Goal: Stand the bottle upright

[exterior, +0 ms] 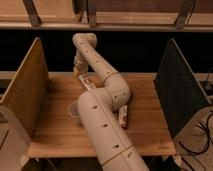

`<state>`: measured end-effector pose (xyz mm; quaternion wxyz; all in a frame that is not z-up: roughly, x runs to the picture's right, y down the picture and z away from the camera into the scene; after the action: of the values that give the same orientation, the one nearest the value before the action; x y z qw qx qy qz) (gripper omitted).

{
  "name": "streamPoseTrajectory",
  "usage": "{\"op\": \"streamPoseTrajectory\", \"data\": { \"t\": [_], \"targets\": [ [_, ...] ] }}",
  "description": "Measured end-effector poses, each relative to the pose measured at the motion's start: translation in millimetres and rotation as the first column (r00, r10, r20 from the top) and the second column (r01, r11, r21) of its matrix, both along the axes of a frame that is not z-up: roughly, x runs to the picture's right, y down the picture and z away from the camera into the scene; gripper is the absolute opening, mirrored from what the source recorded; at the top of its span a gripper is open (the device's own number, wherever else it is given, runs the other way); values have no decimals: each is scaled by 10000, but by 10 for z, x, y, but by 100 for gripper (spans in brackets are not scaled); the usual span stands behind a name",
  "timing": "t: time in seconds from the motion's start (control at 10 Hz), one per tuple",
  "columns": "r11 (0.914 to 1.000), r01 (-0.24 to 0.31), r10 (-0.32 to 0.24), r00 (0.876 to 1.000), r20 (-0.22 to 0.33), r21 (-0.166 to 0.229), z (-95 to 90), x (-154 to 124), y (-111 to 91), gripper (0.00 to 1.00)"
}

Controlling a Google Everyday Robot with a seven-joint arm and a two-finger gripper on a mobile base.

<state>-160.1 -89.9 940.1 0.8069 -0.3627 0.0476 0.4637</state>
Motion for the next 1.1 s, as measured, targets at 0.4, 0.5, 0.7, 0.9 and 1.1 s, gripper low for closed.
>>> {"op": "streamPoseTrajectory", "data": {
  "t": [0.4, 0.5, 0.7, 0.9, 1.1],
  "targets": [
    [9988, -339, 332, 9992, -221, -342, -122, 93, 102, 0],
    [9989, -411, 404, 9986, -347, -205, -155, 151, 117, 0],
    [9977, -518, 539, 9975, -459, 448, -231, 286, 98, 0],
    [9857, -657, 692, 9975, -172, 1552, -380, 399, 84, 0],
    [9720, -769, 741, 9970, 207, 2220, -484, 374, 109, 0]
  ]
}}
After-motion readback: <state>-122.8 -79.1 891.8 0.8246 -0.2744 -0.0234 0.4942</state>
